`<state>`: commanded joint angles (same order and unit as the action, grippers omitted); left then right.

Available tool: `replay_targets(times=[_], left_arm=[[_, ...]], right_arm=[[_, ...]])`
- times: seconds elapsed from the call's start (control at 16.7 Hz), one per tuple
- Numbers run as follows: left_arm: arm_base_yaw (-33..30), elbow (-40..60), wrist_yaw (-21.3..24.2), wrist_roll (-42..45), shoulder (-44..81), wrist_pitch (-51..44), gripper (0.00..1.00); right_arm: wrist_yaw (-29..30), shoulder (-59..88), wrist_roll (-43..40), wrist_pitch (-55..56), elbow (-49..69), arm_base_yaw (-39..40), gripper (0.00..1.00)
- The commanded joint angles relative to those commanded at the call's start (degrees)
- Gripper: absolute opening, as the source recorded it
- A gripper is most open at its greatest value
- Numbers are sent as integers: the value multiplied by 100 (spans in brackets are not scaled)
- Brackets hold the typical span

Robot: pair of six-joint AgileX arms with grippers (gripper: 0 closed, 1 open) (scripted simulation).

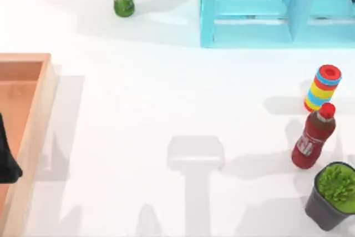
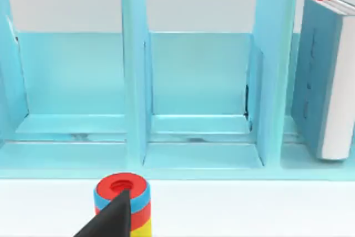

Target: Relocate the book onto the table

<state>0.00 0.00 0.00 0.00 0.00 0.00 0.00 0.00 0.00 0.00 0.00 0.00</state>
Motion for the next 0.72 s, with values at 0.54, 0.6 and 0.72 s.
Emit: replay_targets(times=[0.54,0.6,0.72], left_arm=[[0,0,0,0,0,0,100],[0,0,0,0,0,0,100],[0,0,0,0,0,0,100]], right_arm=[[-239,1535,10,940,613,-252,100],[-303,1944,13,1192,775,-320,100],[-445,2858,19,1754,1139,-473,100]])
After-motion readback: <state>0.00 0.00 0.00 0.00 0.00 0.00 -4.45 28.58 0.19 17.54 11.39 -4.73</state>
